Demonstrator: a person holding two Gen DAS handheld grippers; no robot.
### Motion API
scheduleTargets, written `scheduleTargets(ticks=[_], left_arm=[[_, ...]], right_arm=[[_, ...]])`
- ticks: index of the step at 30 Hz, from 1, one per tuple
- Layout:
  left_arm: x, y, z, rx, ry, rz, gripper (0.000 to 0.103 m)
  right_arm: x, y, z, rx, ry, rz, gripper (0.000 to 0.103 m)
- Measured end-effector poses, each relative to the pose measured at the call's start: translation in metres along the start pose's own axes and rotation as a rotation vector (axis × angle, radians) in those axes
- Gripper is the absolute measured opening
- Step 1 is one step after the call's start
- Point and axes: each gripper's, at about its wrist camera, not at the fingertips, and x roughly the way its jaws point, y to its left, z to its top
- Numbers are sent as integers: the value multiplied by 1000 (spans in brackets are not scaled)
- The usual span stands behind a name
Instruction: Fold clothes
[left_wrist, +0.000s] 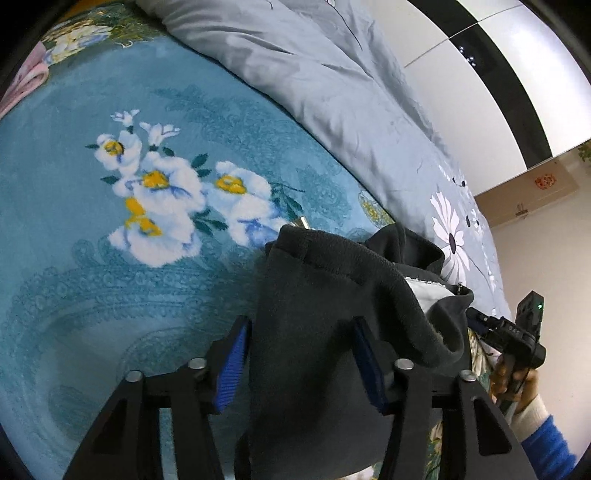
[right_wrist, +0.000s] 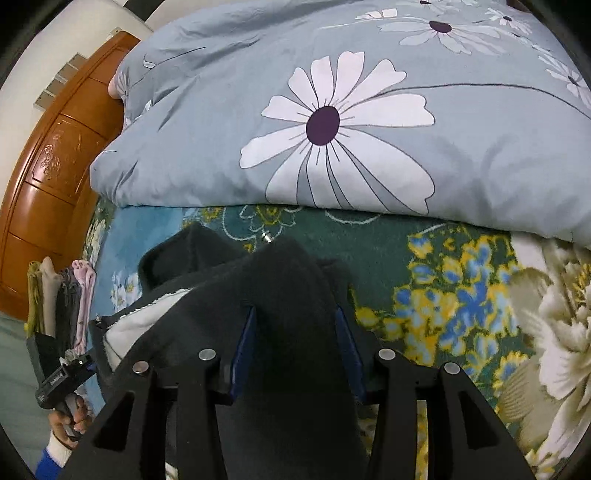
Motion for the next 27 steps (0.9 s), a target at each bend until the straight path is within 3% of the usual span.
scheduleTargets(ticks=[2,6,12,13,14,16,18,22,25,27], left_arm=[[0,-2,1,-8,-6,9,45],[-3,-2,3,-25,-40,2,29],[-7,-1,2,-27,-58,-4,23],[-7,-1,2,-27,-60,-5,22],[-9,-1,2,-25,-65,-6,19],[-14,-2,2,-10,-83,-4,13],[-24,-8,0,26,-121,-7,10],[-60,-14,6,56,-216,-116,9],[-72,-11,24,36,-272,-119,9],[-59,-6,36,-3,-238,-88,9]], right_arm=[[4,1,2,18,-8,-12,45],[11,0,5,53,-31,-34,45],[16,1,7,65,-40,-49,46],[15,3,6,59,-44,-58,42],[11,5,6,58,-55,-76,27],[3,8,5,56,-76,-113,9],[-15,14,5,41,-123,-80,9],[-60,23,7,5,-246,50,7],[-82,11,20,68,-338,40,7],[-69,6,28,108,-310,24,7]])
